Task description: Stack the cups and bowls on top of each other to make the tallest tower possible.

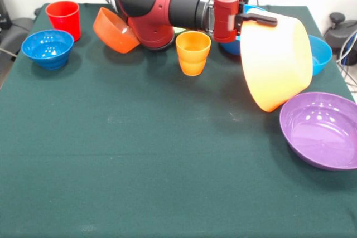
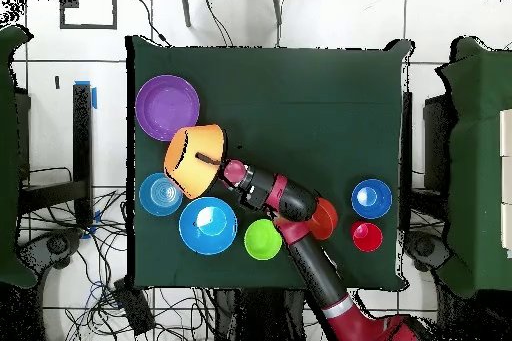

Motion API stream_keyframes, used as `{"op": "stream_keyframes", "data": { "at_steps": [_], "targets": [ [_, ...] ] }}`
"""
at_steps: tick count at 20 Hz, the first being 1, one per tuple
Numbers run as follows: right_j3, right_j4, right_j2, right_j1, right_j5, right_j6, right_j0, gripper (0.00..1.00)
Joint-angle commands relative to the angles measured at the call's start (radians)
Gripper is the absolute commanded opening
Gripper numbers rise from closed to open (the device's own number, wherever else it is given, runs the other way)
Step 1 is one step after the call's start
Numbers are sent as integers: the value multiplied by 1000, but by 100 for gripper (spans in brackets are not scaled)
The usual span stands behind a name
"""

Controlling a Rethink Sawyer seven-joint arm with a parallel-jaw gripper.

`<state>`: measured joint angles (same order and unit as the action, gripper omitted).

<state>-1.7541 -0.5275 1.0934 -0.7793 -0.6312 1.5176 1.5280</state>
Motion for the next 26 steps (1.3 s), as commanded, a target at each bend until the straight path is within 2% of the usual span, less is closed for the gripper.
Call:
{"op": "stream_keyframes", "data": {
  "at_steps": [1,3,6,10,14,18,26],
  "targets": [
    [207,23,-12,-32,-30,-312,-40,0],
    [179,-10,-24,5,14,-259,-46,0],
    [157,-24,-30,26,36,-224,-50,0],
    [167,-7,-24,62,-9,-220,-62,0],
    [156,-6,14,163,6,-118,-119,0],
    [163,38,35,209,-27,-83,-154,0],
    [215,63,25,204,-38,-168,-165,0]
  ]
}}
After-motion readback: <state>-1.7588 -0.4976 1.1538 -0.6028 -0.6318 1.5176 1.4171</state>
